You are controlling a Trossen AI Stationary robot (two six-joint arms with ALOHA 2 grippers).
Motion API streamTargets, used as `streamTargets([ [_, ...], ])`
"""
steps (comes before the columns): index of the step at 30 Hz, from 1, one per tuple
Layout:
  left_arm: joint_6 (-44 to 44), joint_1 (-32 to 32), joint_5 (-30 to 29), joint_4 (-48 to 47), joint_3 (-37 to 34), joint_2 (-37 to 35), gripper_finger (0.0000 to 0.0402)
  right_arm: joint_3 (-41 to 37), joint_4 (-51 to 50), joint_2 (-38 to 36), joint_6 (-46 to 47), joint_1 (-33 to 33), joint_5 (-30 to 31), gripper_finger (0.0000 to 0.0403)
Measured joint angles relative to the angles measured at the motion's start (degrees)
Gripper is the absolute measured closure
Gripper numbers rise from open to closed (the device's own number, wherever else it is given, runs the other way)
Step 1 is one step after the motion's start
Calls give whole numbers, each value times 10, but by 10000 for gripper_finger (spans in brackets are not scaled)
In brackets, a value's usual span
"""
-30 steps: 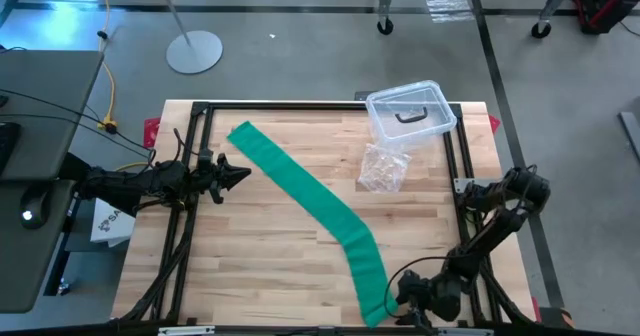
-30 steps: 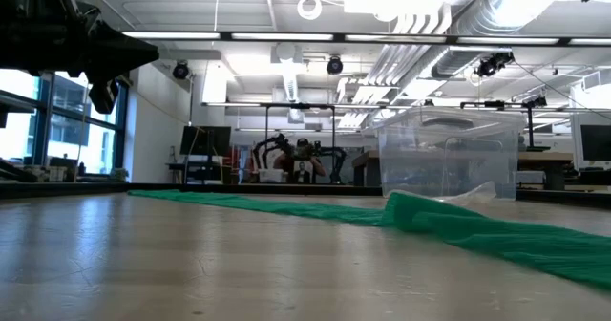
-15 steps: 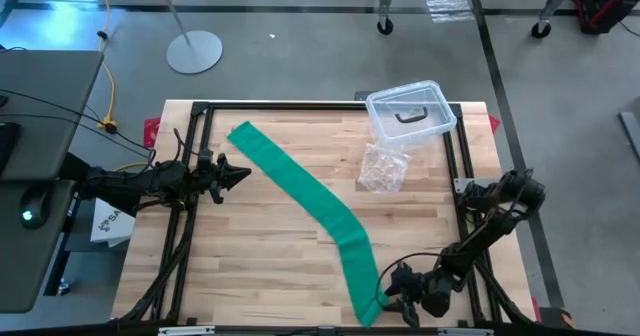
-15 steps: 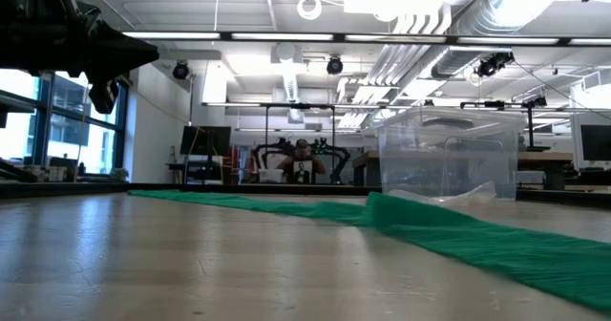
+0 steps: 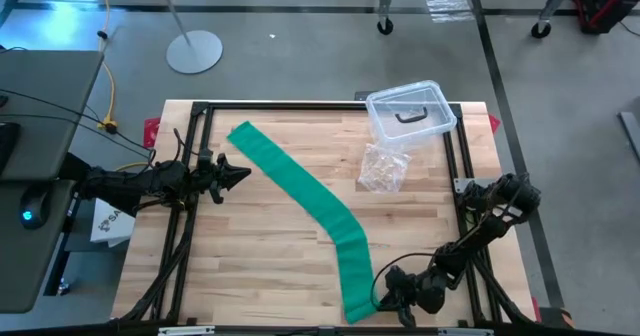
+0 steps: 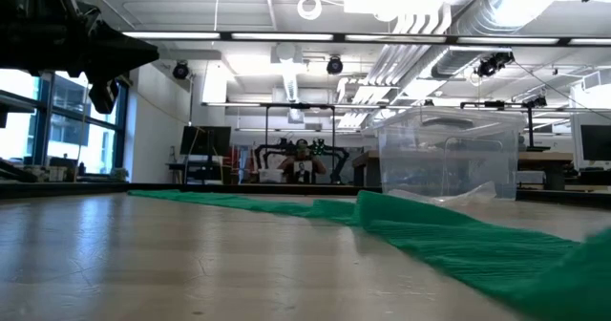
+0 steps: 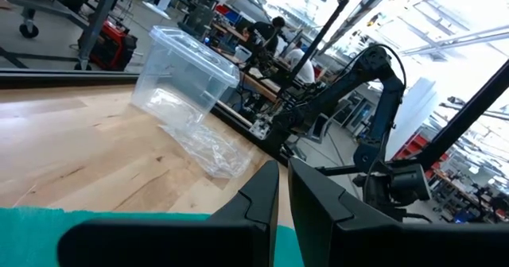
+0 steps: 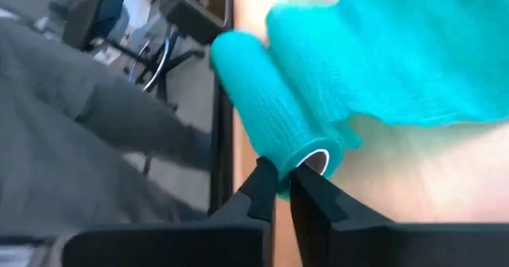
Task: Roll bandage
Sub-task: Roll the green bandage
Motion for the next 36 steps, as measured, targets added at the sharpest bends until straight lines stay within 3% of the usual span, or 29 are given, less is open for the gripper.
streamTargets([
  [9, -1, 0, 0, 50, 0, 0, 373, -2, -20, -111, 12, -16, -67, 400],
  [14, -5, 0, -2, 168, 0, 0, 373, -1, -72, -221, 35, -19, -57, 401],
  [20, -224, 0, -107, 289, 1, 1, 373, -1, -197, -359, 51, -50, -8, 402],
  [23, -196, -2, -80, 269, 18, 14, 373, 3, -235, -414, 51, -88, -1, 402],
  [28, -135, -17, -42, 183, 124, 106, 375, 97, -359, -447, -8, -167, 14, 402],
  [36, 21, -43, 41, -55, 417, 336, 376, 340, -591, -401, -106, -294, -7, 403],
])
